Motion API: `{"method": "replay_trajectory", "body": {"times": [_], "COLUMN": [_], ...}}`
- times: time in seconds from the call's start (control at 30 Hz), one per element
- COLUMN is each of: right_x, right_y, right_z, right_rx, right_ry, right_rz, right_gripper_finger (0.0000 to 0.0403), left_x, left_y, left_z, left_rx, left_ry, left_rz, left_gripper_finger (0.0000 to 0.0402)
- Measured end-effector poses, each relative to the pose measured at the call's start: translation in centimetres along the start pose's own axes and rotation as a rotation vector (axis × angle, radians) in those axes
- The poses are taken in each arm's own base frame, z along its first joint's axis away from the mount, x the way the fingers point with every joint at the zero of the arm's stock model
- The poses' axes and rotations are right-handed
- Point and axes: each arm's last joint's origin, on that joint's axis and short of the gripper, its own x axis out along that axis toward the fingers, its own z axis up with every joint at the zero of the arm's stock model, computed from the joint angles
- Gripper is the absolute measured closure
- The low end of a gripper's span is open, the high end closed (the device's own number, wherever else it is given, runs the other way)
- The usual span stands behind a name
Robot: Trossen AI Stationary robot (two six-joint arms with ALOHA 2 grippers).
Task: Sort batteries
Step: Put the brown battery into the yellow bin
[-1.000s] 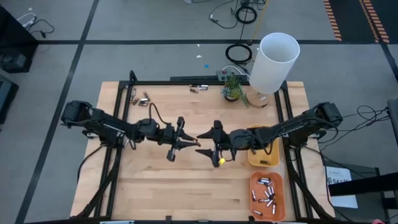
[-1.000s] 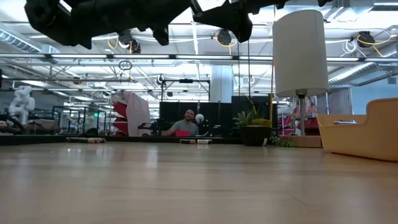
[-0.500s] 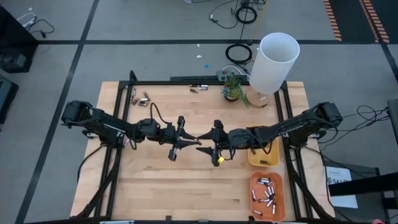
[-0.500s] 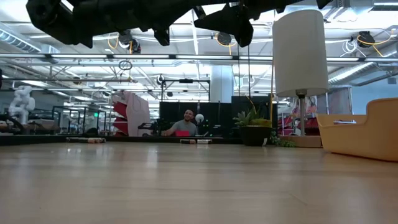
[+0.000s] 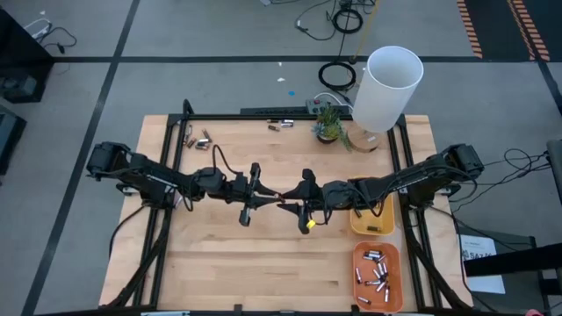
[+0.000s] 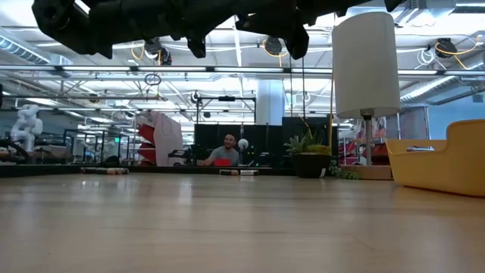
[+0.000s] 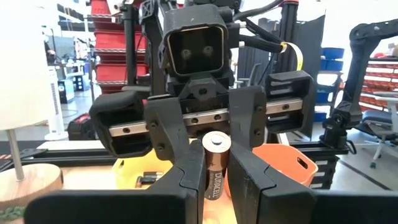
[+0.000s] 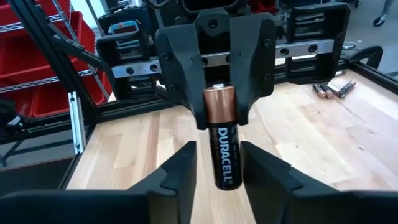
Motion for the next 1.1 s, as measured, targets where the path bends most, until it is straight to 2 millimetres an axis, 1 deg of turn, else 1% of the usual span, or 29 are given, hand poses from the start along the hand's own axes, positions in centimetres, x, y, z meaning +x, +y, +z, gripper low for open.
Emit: {"method": "replay_trajectory", "body": {"times": [0.3,0.37,0.47,0.63,0.8,0.87,0.97,1.0,1.1], "right_x": [0.0,0.0,0.0,0.0,-0.2,-0.6,-1.8,-2.3,-3.8], "right_y": [0.0,0.0,0.0,0.0,-0.2,-0.4,-0.4,-0.5,-0.9], "right_z": [0.0,0.0,-0.2,-0.1,0.3,0.8,2.1,2.4,2.3], "right_rx": [-0.021,-0.030,-0.032,-0.025,-0.040,-0.039,-0.027,-0.017,0.030], "right_ry": [0.001,0.003,0.012,0.004,-0.011,-0.025,-0.049,-0.041,0.059], "right_rz": [-0.002,-0.003,-0.006,-0.004,-0.008,-0.009,-0.006,-0.008,-0.040], "right_gripper_finger": [0.0360,0.0369,0.0369,0.0369,0.0369,0.0369,0.0369,0.0369,0.0369], "left_x": [0.0,0.0,0.0,-0.1,-0.5,-0.9,-1.8,-2.2,-3.5], "left_y": [0.0,0.0,0.1,0.4,0.8,1.0,1.4,1.5,1.8], "left_z": [0.0,-0.1,-0.3,-0.6,-0.1,0.2,0.4,0.8,1.4], "left_rx": [-0.009,-0.010,0.000,0.023,0.050,0.074,0.091,0.097,0.123], "left_ry": [0.004,0.011,0.039,0.065,0.086,0.125,0.226,0.243,0.336], "left_rz": [0.001,0.006,0.027,0.036,0.052,0.069,0.101,0.120,0.180], "left_gripper_finger": [0.0350,0.0347,0.0329,0.0279,0.0246,0.0242,0.0241,0.0240,0.0240]}}
